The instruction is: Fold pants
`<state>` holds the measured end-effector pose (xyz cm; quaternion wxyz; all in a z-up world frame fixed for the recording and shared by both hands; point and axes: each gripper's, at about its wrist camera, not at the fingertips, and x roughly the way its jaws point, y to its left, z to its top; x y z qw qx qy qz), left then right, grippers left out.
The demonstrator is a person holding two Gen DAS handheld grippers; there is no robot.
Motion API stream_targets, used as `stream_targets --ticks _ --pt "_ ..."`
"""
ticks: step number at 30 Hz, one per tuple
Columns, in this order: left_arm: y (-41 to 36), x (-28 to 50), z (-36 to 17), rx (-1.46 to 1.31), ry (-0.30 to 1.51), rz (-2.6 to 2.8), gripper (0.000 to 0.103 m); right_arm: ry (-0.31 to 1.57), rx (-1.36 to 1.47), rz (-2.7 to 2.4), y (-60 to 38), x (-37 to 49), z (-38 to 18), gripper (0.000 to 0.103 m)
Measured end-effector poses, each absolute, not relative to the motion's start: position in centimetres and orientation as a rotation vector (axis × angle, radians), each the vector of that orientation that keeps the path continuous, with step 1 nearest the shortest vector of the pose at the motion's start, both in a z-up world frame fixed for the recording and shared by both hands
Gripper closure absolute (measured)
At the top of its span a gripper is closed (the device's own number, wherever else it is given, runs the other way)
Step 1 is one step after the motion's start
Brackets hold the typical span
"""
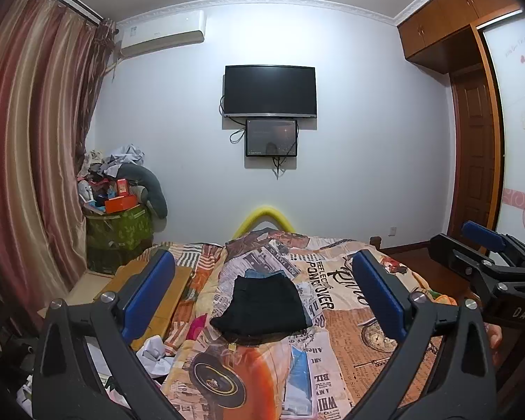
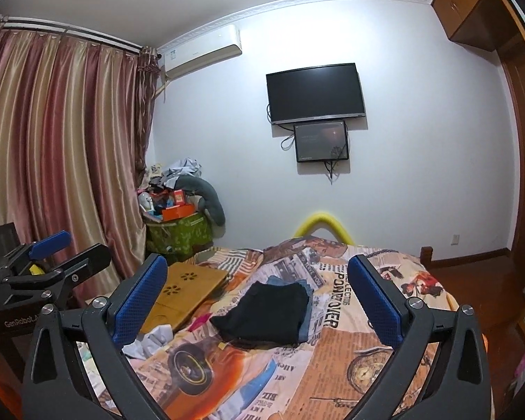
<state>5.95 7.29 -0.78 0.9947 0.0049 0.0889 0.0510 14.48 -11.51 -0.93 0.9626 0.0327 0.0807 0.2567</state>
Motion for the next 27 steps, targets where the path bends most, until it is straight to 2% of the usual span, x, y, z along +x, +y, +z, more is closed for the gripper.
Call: stream_targets --ticks 27 --pt "6.89 6.57 -1.21 0.019 0.197 0.072 0.001 0.178 0.063 0.514 -11.83 14.27 -0.68 0.001"
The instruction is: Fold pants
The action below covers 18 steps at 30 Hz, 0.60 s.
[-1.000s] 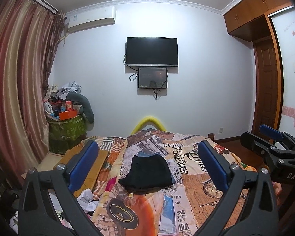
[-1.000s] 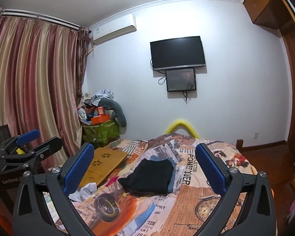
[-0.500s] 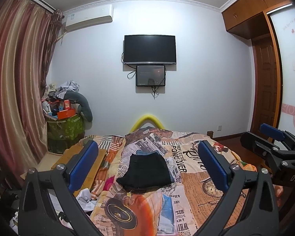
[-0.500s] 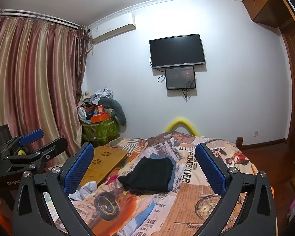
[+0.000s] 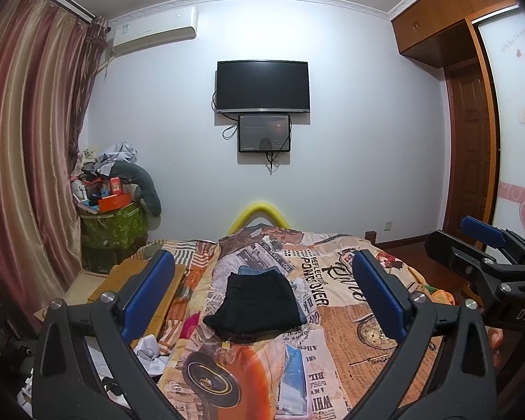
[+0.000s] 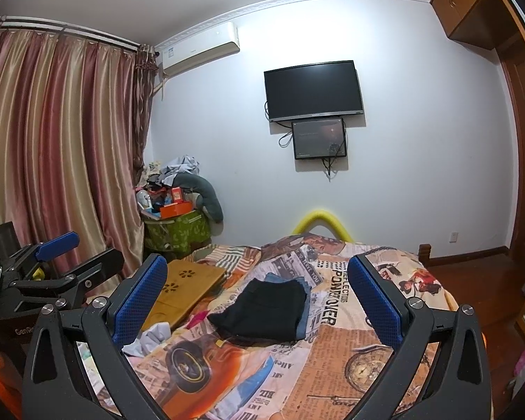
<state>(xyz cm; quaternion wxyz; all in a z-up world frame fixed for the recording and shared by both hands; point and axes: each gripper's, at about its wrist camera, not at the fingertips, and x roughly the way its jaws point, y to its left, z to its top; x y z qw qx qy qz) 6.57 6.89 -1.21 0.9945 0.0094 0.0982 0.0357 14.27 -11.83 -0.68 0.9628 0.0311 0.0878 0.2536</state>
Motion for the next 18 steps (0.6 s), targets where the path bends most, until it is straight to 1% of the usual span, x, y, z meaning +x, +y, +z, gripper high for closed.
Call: stream_targets --ticks 18 --pt "6.43 6.50 -1.08 0.016 0.197 0.037 0.001 0.182 0.067 0.508 -12.46 14.10 -0.72 0.001"
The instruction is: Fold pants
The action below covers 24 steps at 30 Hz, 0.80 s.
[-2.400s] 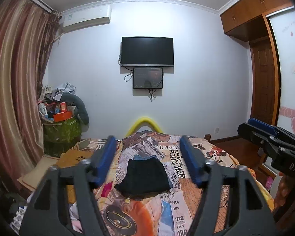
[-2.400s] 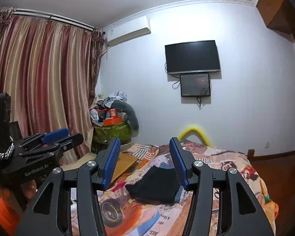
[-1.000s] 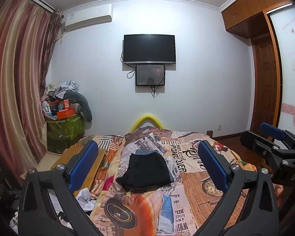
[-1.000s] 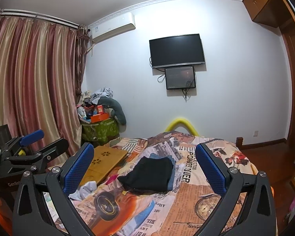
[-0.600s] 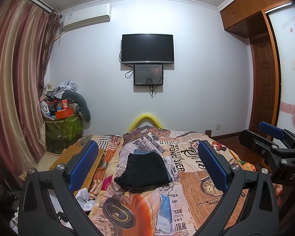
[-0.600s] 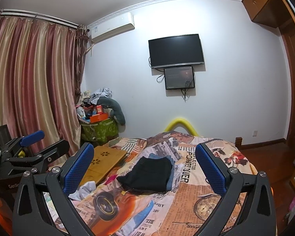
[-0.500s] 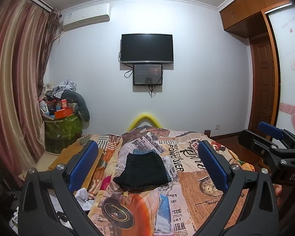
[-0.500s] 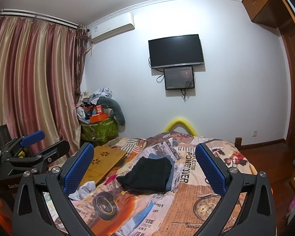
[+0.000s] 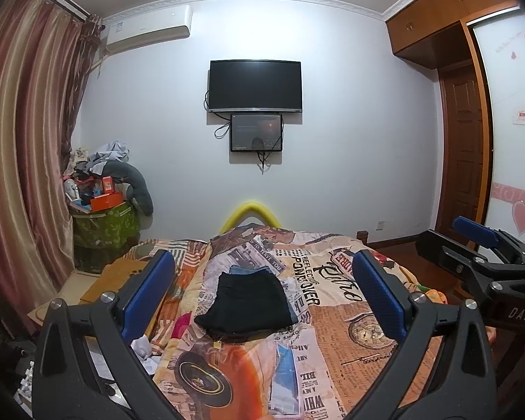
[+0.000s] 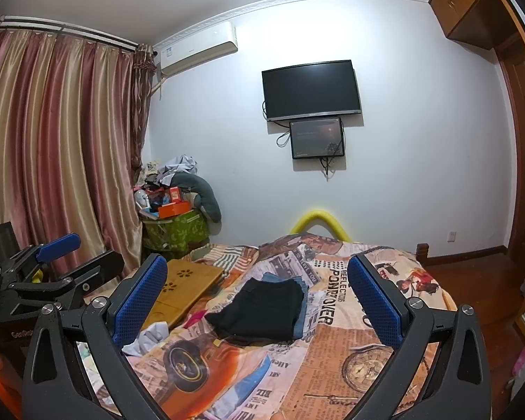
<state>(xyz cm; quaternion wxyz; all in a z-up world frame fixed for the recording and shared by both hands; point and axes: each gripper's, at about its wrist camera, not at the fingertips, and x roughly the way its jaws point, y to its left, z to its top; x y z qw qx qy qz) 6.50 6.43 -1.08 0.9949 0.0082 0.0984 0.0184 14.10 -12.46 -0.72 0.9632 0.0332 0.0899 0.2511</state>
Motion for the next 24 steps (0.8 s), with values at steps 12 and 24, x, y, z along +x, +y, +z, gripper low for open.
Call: stream_targets --ticks 12,24 --pt "6.29 7.03 -1.18 0.008 0.230 0.017 0.001 0.183 0.068 0.506 -12.62 14.16 -0.62 0.001" --pt "6.55 6.95 -1.33 -0.007 0.227 0.028 0.001 0.192 0.072 0.497 -12.81 14.36 -0.68 0.001"
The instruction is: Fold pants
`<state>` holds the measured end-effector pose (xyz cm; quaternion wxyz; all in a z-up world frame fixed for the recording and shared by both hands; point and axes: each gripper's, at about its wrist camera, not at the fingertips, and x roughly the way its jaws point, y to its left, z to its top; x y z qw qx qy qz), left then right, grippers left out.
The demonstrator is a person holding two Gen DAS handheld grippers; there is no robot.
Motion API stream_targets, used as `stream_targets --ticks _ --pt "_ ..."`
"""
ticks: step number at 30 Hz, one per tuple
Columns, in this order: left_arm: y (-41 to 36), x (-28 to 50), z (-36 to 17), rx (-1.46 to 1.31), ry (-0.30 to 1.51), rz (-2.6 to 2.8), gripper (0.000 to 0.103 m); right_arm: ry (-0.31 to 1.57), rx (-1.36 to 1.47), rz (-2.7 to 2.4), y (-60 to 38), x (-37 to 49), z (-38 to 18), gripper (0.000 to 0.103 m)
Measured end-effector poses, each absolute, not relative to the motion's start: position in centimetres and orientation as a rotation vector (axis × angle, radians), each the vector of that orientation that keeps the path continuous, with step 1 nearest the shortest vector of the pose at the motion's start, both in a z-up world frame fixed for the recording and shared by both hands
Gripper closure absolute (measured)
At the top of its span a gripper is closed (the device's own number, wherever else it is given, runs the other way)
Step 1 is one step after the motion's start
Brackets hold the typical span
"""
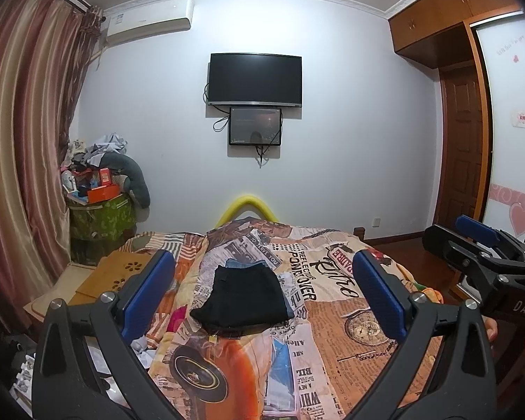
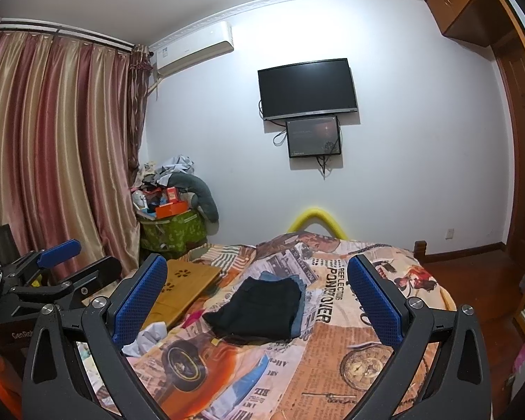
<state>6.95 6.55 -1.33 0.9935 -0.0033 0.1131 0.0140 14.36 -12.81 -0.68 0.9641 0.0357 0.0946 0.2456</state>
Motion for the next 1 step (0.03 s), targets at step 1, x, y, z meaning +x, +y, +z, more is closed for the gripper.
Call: stream_targets --ticks 1 --pt "6.55 7.03 -1.33 -0.009 0.229 0.029 0.001 0.191 0.071 0.497 -12.79 14.34 -0.66 0.001"
